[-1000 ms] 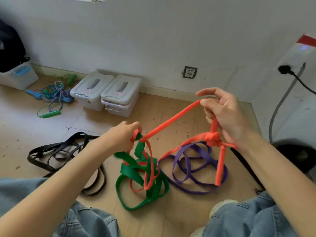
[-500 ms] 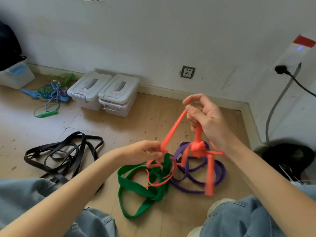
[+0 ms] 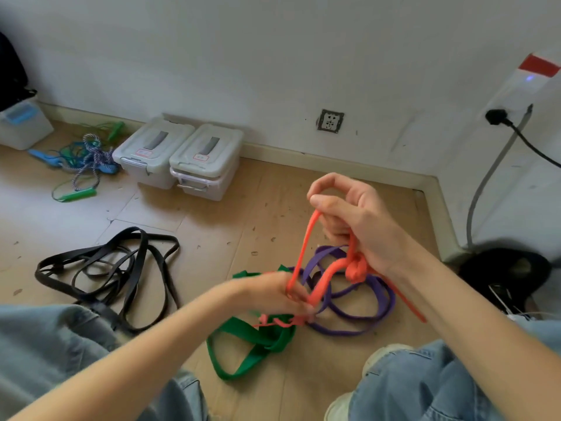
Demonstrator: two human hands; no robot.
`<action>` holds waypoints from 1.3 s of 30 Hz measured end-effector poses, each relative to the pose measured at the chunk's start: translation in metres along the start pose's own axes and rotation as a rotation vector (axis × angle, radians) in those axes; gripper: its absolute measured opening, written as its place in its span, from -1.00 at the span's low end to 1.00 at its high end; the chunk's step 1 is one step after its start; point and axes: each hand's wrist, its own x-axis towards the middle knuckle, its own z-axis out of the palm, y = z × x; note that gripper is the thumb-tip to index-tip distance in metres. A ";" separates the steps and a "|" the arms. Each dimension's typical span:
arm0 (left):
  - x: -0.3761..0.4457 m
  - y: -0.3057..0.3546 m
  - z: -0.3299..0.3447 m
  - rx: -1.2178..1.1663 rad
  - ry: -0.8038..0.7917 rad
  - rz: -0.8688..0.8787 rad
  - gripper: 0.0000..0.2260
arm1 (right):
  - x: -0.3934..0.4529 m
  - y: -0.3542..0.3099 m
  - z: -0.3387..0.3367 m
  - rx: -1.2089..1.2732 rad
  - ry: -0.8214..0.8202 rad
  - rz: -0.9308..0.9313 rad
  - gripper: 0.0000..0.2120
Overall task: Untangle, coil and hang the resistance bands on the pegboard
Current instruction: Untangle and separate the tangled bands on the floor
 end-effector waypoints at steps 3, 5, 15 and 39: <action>-0.030 0.012 -0.050 -0.133 0.304 -0.138 -0.90 | 0.002 0.002 -0.022 -0.559 0.169 -0.035 -0.88; -0.054 0.034 -0.077 -0.313 0.452 -0.054 -0.85 | 0.000 0.004 -0.023 -0.851 0.054 0.070 -0.93; -0.072 0.083 -0.073 -0.842 0.380 0.355 -0.90 | 0.002 0.012 0.034 -0.153 -0.181 -0.008 -0.77; -0.065 0.074 -0.076 -0.954 0.557 0.252 -0.85 | -0.012 0.016 0.021 -0.267 -0.393 0.307 -0.65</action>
